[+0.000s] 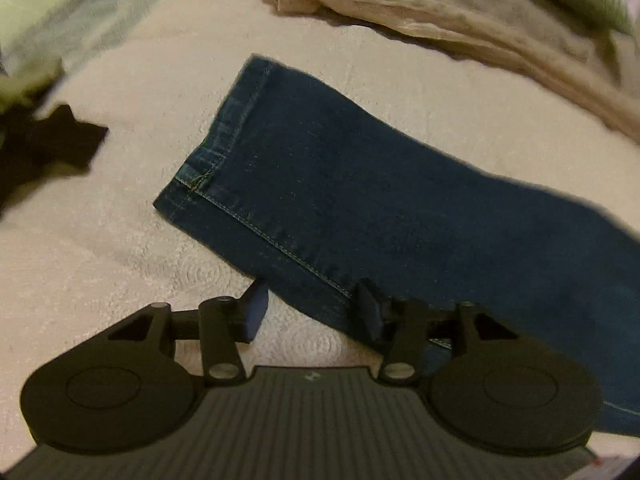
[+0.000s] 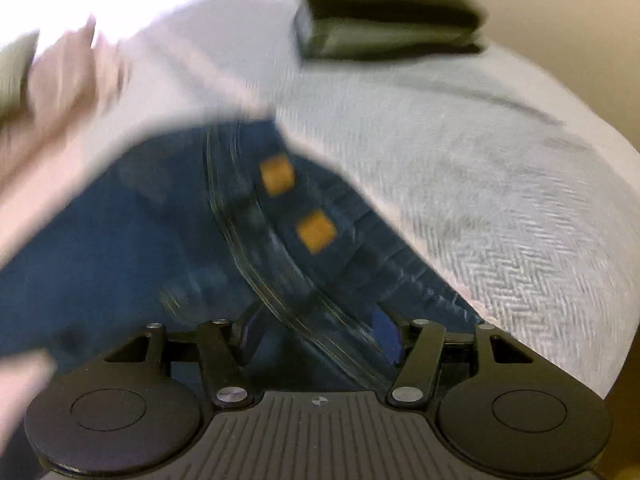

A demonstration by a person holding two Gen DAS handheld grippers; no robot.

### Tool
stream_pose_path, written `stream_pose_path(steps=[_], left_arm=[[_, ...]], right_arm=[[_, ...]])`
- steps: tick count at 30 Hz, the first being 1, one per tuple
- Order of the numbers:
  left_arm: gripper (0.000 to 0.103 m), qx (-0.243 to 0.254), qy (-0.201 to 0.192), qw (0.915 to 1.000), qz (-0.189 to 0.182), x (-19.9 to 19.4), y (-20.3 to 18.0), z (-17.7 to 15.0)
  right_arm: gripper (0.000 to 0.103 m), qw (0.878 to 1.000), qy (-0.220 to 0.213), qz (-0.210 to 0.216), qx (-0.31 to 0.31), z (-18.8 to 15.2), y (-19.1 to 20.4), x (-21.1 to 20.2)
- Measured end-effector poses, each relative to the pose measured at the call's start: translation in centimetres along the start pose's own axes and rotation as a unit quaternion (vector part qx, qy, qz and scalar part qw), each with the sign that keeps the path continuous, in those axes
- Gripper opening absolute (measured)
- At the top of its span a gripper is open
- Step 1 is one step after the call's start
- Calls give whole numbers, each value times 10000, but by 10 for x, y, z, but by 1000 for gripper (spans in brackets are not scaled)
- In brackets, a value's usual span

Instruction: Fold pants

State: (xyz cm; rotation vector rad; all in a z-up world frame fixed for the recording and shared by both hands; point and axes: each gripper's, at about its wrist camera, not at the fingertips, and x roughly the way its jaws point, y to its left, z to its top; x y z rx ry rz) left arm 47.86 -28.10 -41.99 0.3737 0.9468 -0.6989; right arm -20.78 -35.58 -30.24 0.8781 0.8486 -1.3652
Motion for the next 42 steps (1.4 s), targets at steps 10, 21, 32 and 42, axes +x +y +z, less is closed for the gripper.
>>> stream_pose_path(steps=[10,21,32,42], left_arm=[[41,-802,-449,9955,228,-171,45,-102],[40,-2026,-211,9780,443,-224,34,-174],[41,-1735,-138,9847,121,-210,-39,-138],[42,-1758,-42,9837,387,-199,-54,-132]], right_arm=[[56,9959,-124,729,-523,-7,-65,-24],[55,9455,-39,3256,33,108,-95,50],[30,8652,623,4665,1729,187,-105,189],[1,8692,-339,4652,1643,202,-91,177]])
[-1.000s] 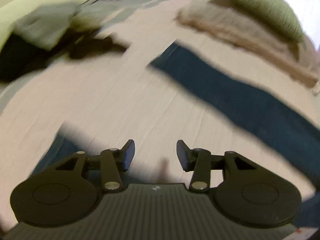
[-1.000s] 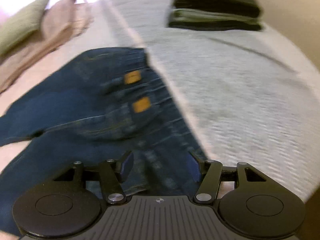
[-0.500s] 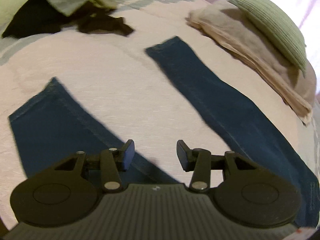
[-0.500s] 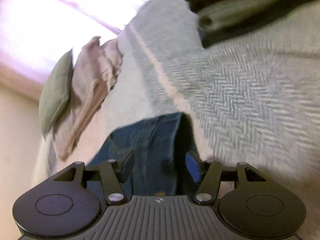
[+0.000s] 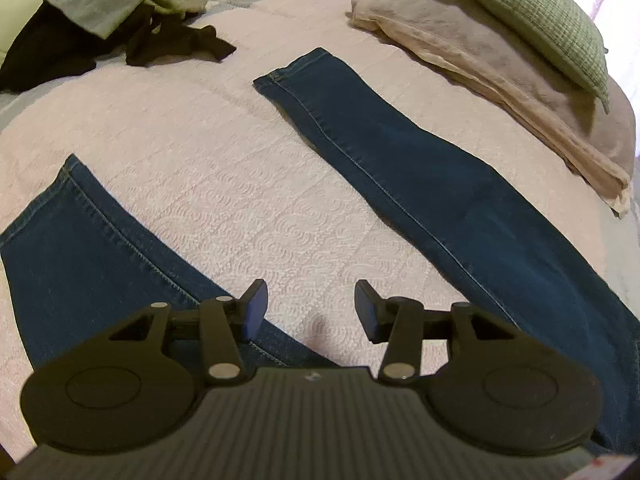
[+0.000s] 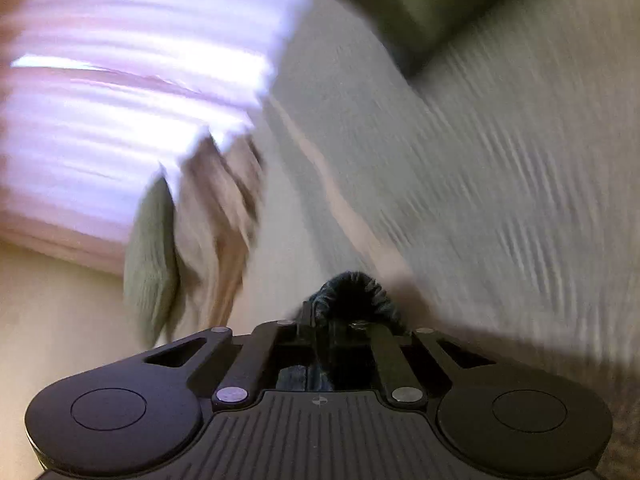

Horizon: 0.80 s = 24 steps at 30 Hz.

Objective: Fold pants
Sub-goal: 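Grasp the jeans waistband edge with the right tool and pull it taut, then release the waistband with the right tool and hover both tools over the jeans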

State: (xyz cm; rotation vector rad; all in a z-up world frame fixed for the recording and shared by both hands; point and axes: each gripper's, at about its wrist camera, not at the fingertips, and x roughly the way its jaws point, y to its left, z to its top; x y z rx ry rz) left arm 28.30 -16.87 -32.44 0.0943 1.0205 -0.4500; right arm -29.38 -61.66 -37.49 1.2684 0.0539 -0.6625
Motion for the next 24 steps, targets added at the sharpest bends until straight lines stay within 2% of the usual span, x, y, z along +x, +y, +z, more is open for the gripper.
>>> stream_pose_path(steps=[2,3,4,6,7,8,9,11,12,13,14,15,16,17,18,19,20,21,22,24], left_arm=[[42,149,-109,9998,32,-4,-3,2],[42,206,-156,9997,31,-5,-3,3],[42,253,-189,9995,55,-6,-4,3],[42,282,-135,9995,83,-2,-4,1],[42,242,-88,9996,102,0,-4,0],[42,201,-51,9997,100,1,-4,-2],[42,202,-32,9998,83,1,-4,-4],[44,304,-72,9995,92,-4,-4,-8],[46,388,-101,9991,106,-7,-3,-10],[47,460,-114,9987,158,-9,0,-12],[47,483,-123,9985,243,-12,3,-14],[47,453,-133,9985,293,-15,7,-16],[47,391,-150,9986,320,-18,12,-19],[47,322,-168,9988,342,-22,18,-22],[47,289,-170,9988,367,-25,22,-25],[47,251,-164,9987,402,-28,26,-30],[47,204,-141,9988,425,-30,31,-34],[47,156,-106,9989,441,-31,34,-39],[47,109,-66,9989,458,-32,39,-43],[47,106,-33,9986,525,-35,47,-51]], right_arm=[[1,9941,-283,23,-1050,-6,40,-19],[0,9867,-396,-86,-1574,-11,55,-25],[0,9819,-452,-265,-1819,-13,59,-24],[0,9789,-173,-1078,-1729,-8,37,0],[0,9742,167,-1506,-1670,-5,19,20],[0,9701,529,-1722,-1624,-4,2,36],[0,9743,572,-1640,-1435,-2,-7,38],[2,9781,478,-1641,-1191,3,2,27],[12,9751,442,-1775,-1255,4,12,20],[31,9650,276,-2148,-1482,2,24,10],[39,9473,9,-2641,-1811,0,37,-3],[42,9231,-254,-3115,-2239,-6,55,-19],[42,9090,-397,-3259,-2566,-14,70,-32],[42,9049,-499,-3112,-2861,-28,85,-46],[42,9103,-421,-2741,-3072,-44,97,-60],[42,9162,-143,-2331,-3257,-63,104,-69],[42,9134,209,-2042,-3515,-84,111,-72],[42,9008,578,-1913,-3855,-108,114,-73],[42,8822,935,-1929,-4193,-129,112,-70],[42,8412,1519,-2364,-4620,-163,95,-60]])
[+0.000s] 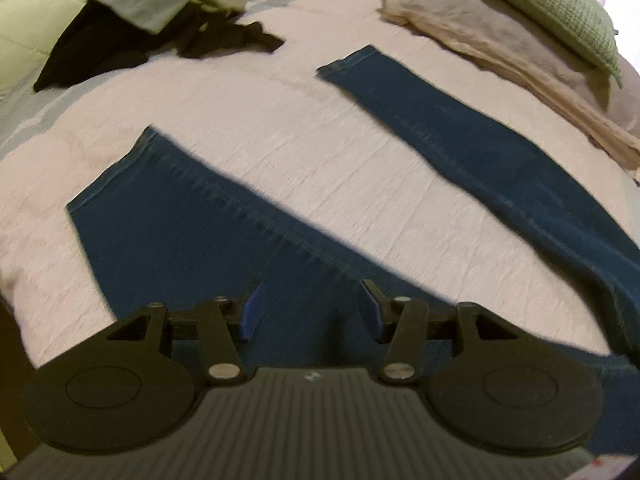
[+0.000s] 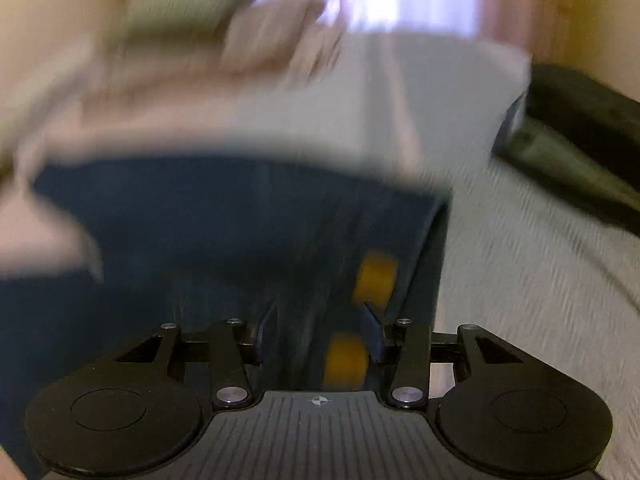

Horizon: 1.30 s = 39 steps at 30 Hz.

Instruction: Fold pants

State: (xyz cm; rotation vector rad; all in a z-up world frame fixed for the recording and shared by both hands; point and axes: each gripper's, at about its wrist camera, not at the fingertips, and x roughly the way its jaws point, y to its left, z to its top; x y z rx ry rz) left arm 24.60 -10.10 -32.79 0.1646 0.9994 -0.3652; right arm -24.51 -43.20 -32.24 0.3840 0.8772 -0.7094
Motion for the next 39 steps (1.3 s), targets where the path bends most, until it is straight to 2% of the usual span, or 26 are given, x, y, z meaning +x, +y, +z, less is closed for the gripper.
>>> stream_pose_path(steps=[2,3,5,6,8,10,14,16,19,21,23,26,27,28,30,31,34,36,37,39], left_arm=[[47,70,9,9999,118,-3,11,-6],[47,107,16,9998,181,-6,17,-8],[47,169,14,9993,339,-12,34,-11],[47,156,21,9990,408,-14,43,-12],[46,110,30,9985,543,-18,59,-14],[46,282,-7,9977,613,-20,67,-16],[46,713,-76,9967,389,-11,67,-25],[46,1039,-128,9941,272,-1,63,-27],[46,1735,-207,9844,193,17,59,-32],[50,2003,-185,9794,188,28,73,-34],[50,1908,-179,9812,244,31,101,-29],[49,1505,-69,9877,413,28,142,-11],[47,1444,-95,9886,416,26,150,-5],[43,1423,-162,9889,398,22,156,1],[47,1472,-368,9881,269,20,162,11],[48,1480,-379,9880,208,23,163,14],[52,1618,236,9862,241,52,167,20],[53,1487,389,9879,200,53,173,19],[53,1438,477,9883,168,49,175,20],[53,1412,739,9871,178,40,179,21]], right_arm=[[48,9988,226,-416,80,-27,-7,1],[52,9973,294,-407,535,-37,-22,-8],[52,9836,601,-678,1562,-51,-53,-26],[51,9758,784,-1034,1759,-56,-61,-37],[51,9722,909,-1502,1547,-53,-58,-54],[51,9785,601,-1434,1356,-47,-38,-72],[51,9938,43,-639,909,-38,34,-74],[51,9962,160,-417,748,-46,61,-57],[51,9922,574,-766,802,-66,77,-33],[51,9882,560,-889,1115,-83,75,-44],[51,9844,751,-1057,1187,-90,76,-64],[51,9791,952,-1619,781,-76,104,-76],[51,9785,832,-1721,780,-68,116,-80],[51,9810,591,-1620,890,-63,127,-85],[52,9852,235,-1184,1217,-54,152,-86],[52,9855,304,-1046,1303,-56,162,-83],[51,9781,1054,-1170,1360,-73,189,-51],[52,9778,969,-1256,1370,-90,201,-56],[52,9758,1111,-1239,1420,-91,204,-61],[52,9571,1902,-978,1953,-95,204,-62]])
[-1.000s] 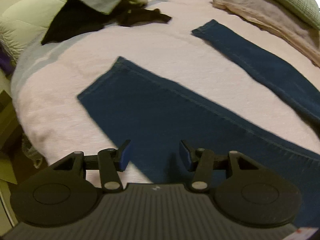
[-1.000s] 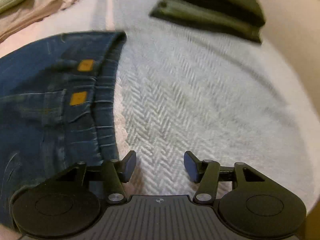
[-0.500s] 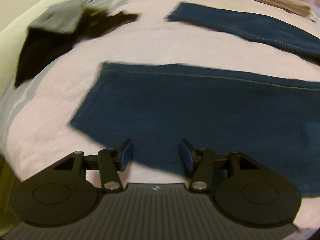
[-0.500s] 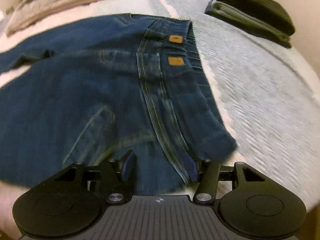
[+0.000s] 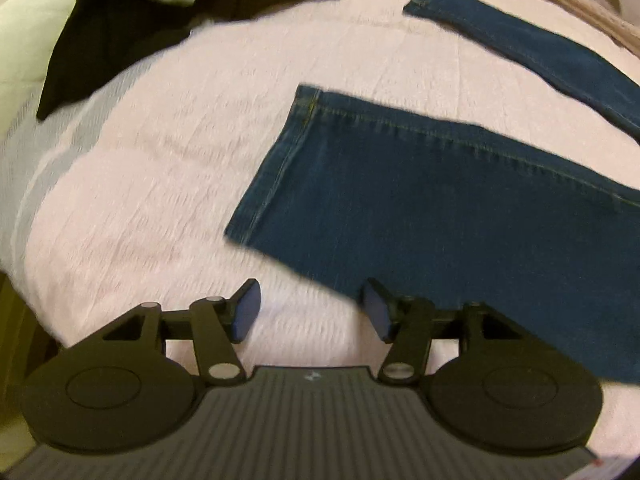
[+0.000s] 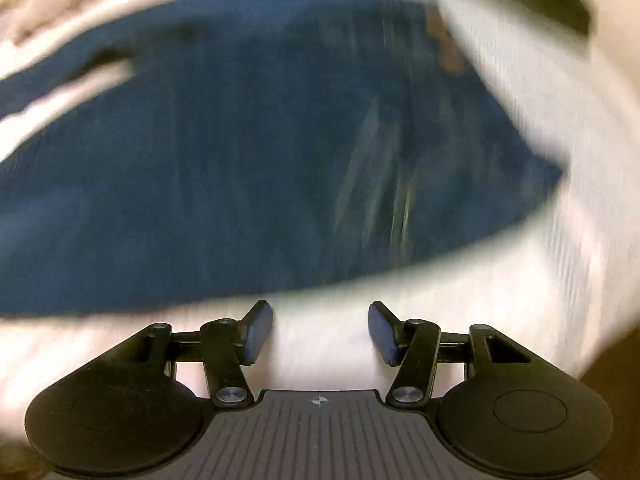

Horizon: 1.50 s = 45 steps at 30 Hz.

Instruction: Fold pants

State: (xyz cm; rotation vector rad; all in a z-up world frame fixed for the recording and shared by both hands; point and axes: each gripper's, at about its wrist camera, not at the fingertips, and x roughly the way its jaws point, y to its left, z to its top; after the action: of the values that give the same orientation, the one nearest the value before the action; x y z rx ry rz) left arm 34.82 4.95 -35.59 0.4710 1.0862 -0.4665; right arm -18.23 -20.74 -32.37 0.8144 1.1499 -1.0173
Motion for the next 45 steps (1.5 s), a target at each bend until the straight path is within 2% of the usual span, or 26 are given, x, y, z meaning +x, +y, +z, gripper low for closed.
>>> stream_pose_path(steps=[1,5,8,11,18,26,32,45], left_arm=[[53,23,173,9998,6,-6,-1,-2],[53,362,634,9973,-79,-46,-16,-12],[57,637,713,9948,-359,-85,-32,-9],[65,888,568,9920,-701,-126,-49,-2],[68,1368,110,9856,-988,-197,-71,7],[68,1683,-77,9795,-1101,-252,-77,-5],[69,1920,-153,9735,-1235,-277,-84,-13],[70,2113,-356,9660,-1446,-299,-92,-17]], right_arm=[[52,9996,140,58,220,-2,-3,-6],[52,9971,-204,404,614,-10,0,-63],[52,9953,-399,672,575,-4,12,-104],[52,9955,-557,713,292,-6,39,-138],[63,9938,-758,771,-264,-18,81,-193],[65,9916,-728,920,-542,-33,99,-224],[65,9896,-773,1015,-663,-42,107,-245],[65,9895,-815,1002,-647,-47,110,-255]])
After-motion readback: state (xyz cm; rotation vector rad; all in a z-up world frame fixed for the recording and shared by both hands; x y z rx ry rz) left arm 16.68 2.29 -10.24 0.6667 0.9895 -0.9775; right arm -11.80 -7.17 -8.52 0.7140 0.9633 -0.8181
